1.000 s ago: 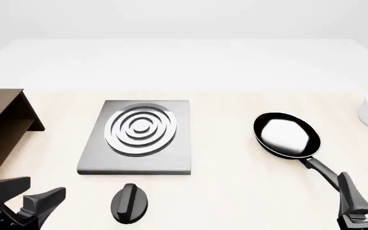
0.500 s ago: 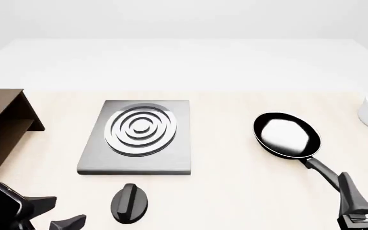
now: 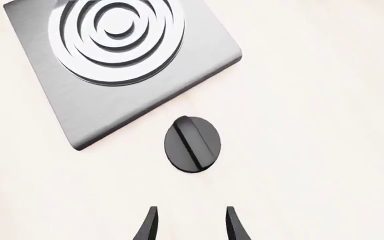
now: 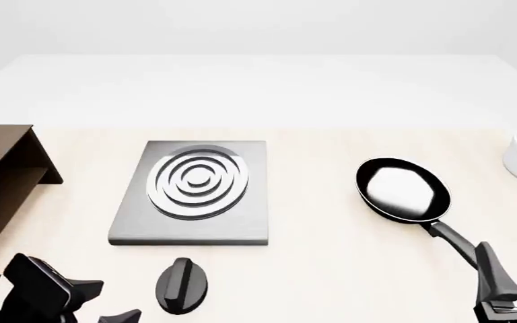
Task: Turn on the stove and put the frying pan on it.
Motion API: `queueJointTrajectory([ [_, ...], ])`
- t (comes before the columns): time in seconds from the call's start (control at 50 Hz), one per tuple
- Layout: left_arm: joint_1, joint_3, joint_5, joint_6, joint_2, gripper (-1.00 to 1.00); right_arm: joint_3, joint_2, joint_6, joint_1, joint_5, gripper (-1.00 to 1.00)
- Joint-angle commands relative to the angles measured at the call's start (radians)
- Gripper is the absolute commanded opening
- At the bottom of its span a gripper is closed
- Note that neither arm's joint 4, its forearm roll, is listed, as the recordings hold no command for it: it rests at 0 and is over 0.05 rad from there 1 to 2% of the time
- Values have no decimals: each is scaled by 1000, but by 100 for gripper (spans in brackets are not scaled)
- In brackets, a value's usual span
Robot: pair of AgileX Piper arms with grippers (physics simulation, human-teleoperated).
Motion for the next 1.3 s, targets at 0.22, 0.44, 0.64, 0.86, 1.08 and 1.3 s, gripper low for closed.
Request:
queueJointTrajectory([
  [0.22, -55, 16, -147, -14, 139, 100, 0, 1, -5, -1, 1, 100],
  [0.44, -78, 29, -230, -22, 219, 100, 0, 0, -6, -1, 1, 100],
  [0.64, -86, 46, -313, -24, 296, 100, 0, 0, -6, -1, 1, 100],
  [0.86, -93, 59, -392, -29, 373, 100, 0, 0, -8, -1, 0, 100],
  [1.08, -109, 47, -447, -39, 441, 100, 1, 0, -7, -1, -1, 100],
  [1.3, -119, 63, -555, -46, 552, 100, 1, 1, -7, -2, -2, 100],
])
